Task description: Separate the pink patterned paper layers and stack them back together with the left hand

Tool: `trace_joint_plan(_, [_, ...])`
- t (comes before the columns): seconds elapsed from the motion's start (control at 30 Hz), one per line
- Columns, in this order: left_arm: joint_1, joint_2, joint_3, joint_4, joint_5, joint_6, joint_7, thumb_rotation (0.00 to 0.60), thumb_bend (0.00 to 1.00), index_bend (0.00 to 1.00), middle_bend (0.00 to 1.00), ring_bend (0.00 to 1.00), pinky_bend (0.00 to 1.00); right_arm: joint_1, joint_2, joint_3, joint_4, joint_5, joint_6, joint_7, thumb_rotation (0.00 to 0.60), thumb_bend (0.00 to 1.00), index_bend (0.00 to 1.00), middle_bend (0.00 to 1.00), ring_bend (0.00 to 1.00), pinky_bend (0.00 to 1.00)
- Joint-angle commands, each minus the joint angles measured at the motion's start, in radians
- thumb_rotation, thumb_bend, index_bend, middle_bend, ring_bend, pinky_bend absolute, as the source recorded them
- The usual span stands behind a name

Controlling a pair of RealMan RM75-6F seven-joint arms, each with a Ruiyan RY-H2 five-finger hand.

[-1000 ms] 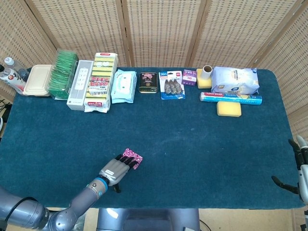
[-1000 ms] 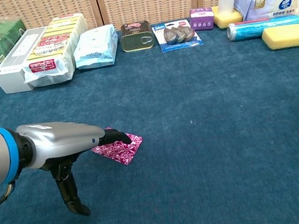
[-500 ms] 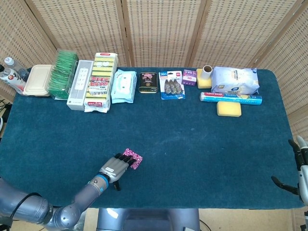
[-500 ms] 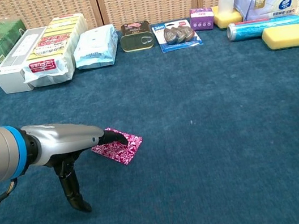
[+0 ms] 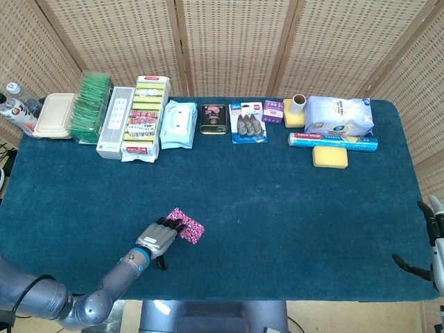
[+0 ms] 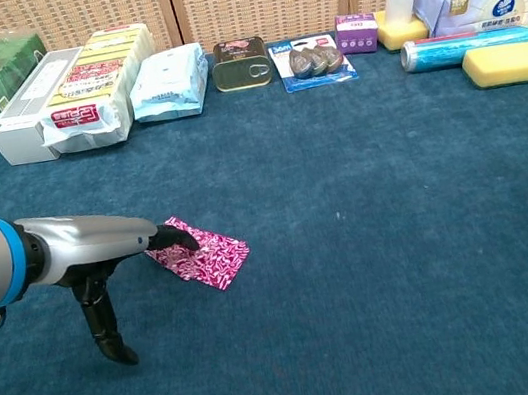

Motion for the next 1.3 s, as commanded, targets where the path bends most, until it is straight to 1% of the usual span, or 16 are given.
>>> trace_joint_plan(0.03, [0.013,0.018,0.016,0.009,0.012,-0.009,-0.024,0.6,0.05,0.0,0.0,0.04,0.03,0.0,0.0,0.0,-0.001,0.0,0.0,-0.001,0.6,0.0,0.0,0.0,0.0,0.0])
trace_joint_plan(0.3, [0.048,0.069,0.051,0.027,0.049,-0.044,-0.089,0.6,0.05,0.0,0.0,0.04,0.03,0.0,-0.002,-0.001,-0.003,0.0,0.0,-0.006,0.6,0.0,0.0,0.0,0.0,0.0])
trace_joint_plan(0.57, [0.108,0.144,0.086,0.043,0.13,-0.082,-0.183,0.6,0.05,0.0,0.0,0.04,0.03,0.0,-0.003,-0.002,-0.007,-0.001,-0.001,-0.011,0.6,0.0,0.0,0.0,0.0,0.0])
trace_joint_plan(0.77, [0.173,0.226,0.109,0.052,0.208,-0.102,-0.279,0.6,0.05,0.0,0.0,0.04,0.03,-0.001,0.001,0.0,-0.01,0.003,0.002,-0.003,0.6,0.0,0.0,0.0,0.0,0.0])
trace_joint_plan(0.93, [0.213,0.276,0.095,0.03,0.316,-0.101,-0.343,0.6,0.06,0.0,0.0,0.04,0.03,-0.002,0.004,0.002,-0.012,0.005,0.003,0.003,0.6,0.0,0.0,0.0,0.0,0.0])
trace_joint_plan(1.0, [0.232,0.297,0.08,-0.018,0.423,-0.087,-0.364,0.6,0.06,0.0,0.0,0.04,0.03,-0.002,0.003,0.001,-0.013,0.004,0.002,0.001,0.6,0.0,0.0,0.0,0.0,0.0])
trace_joint_plan(1.07, [0.241,0.302,0.08,-0.05,0.485,-0.084,-0.363,0.6,0.06,0.0,0.0,0.04,0.03,-0.001,0.002,0.0,-0.013,0.003,0.0,-0.002,0.6,0.0,0.0,0.0,0.0,0.0])
trace_joint_plan(1.13, [0.236,0.291,0.079,-0.067,0.503,-0.089,-0.348,0.6,0.06,0.0,0.0,0.04,0.03,-0.001,0.001,-0.001,-0.014,0.001,-0.001,-0.004,0.6,0.0,0.0,0.0,0.0,0.0])
trace_joint_plan(1.2, [0.221,0.27,0.075,-0.08,0.502,-0.098,-0.322,0.6,0.06,0.0,0.0,0.04,0.03,0.0,0.001,-0.002,-0.014,0.0,-0.002,-0.006,0.6,0.0,0.0,0.0,0.0,0.0])
trace_joint_plan(1.3, [0.182,0.21,0.067,-0.093,0.453,-0.096,-0.252,0.6,0.06,0.0,0.0,0.04,0.03,0.0,0.003,-0.003,-0.012,0.001,-0.003,-0.003,0.6,0.0,0.0,0.0,0.0,0.0])
